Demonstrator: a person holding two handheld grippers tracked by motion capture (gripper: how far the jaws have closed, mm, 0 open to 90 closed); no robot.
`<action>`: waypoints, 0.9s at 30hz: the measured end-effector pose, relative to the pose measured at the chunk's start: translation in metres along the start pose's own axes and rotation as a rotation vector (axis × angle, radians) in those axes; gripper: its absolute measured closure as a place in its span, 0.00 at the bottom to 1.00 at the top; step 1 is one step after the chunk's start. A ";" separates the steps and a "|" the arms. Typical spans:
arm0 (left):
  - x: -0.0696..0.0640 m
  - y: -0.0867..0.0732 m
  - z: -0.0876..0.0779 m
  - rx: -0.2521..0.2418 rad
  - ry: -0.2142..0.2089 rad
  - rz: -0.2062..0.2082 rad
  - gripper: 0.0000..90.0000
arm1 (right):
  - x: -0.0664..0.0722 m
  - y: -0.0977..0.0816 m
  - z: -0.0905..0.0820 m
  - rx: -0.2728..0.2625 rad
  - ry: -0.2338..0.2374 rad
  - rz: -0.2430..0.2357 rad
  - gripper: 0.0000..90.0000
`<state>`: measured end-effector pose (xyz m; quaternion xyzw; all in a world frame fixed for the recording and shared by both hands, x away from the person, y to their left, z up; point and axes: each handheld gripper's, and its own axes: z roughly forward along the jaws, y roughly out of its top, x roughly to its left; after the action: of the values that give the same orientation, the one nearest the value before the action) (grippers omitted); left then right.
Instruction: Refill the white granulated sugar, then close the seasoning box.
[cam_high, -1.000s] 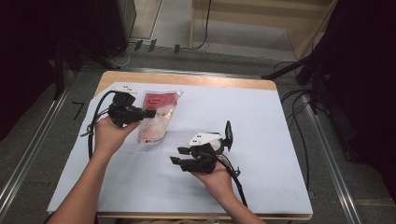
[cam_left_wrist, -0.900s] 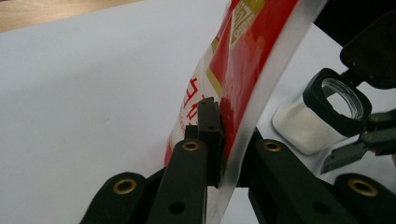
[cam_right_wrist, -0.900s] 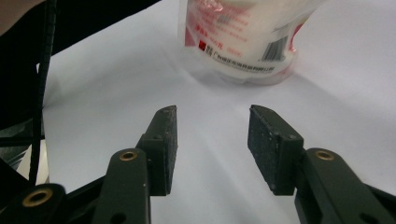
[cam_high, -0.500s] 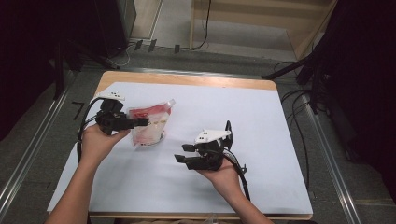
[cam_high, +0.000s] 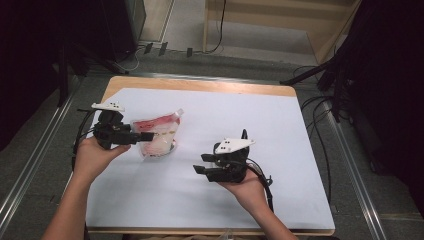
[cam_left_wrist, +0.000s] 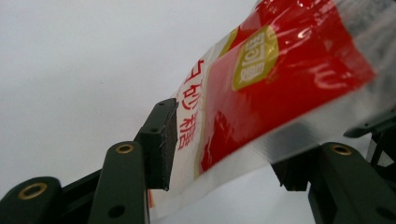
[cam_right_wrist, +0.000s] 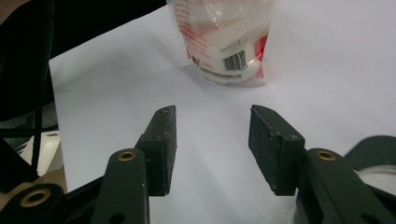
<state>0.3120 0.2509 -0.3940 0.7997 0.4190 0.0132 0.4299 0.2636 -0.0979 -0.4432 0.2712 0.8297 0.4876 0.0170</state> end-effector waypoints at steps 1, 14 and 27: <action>0.000 0.000 -0.001 0.014 0.008 -0.001 0.54 | -0.001 0.000 -0.003 0.002 0.000 0.002 0.59; 0.006 -0.005 -0.018 0.004 -0.008 -0.031 0.51 | -0.010 -0.007 -0.028 0.012 -0.008 0.006 0.62; 0.017 -0.013 -0.036 0.007 0.036 -0.043 0.50 | -0.023 -0.016 -0.052 0.022 -0.007 0.034 0.76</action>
<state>0.3006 0.2903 -0.3861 0.7915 0.4439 0.0167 0.4199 0.2607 -0.1562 -0.4348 0.2872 0.8302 0.4778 0.0085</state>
